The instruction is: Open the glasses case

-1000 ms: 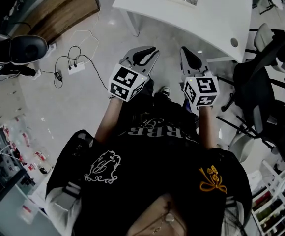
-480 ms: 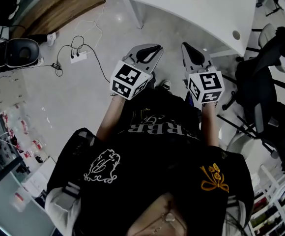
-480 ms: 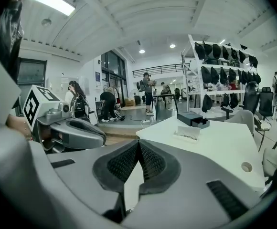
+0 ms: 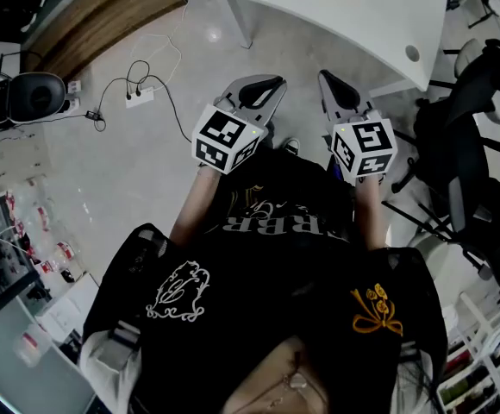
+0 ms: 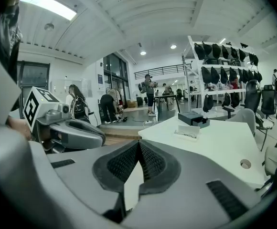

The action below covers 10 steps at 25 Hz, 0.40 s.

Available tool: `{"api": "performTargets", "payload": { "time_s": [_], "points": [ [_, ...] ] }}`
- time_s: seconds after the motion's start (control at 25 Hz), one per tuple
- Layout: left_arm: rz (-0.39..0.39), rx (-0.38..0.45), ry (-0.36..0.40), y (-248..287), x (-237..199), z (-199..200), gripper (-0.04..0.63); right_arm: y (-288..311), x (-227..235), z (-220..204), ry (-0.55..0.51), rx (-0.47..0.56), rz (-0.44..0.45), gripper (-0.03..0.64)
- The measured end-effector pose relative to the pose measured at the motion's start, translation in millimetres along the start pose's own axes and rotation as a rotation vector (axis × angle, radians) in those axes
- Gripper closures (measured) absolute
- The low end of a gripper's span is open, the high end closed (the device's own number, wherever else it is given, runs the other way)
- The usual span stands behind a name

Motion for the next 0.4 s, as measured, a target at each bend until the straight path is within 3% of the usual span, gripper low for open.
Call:
{"api": "performTargets", "payload": {
  "time_s": [0.4],
  "points": [
    [-0.006, -0.006, 0.021, 2.1, 20.3, -3.0, 0.56, -13.4, 4.9, -11.2, 0.009, -0.003, 0.007, 0.603]
  ]
}}
Point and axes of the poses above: the fingertips, and each gripper's own axes: y forward along the fingers, x to its right, z out of its top, the point moved 10 cm from there along -y, backward along the fingers, and after that the axes turned 6 degrees about -x, right-handed, at the moved point
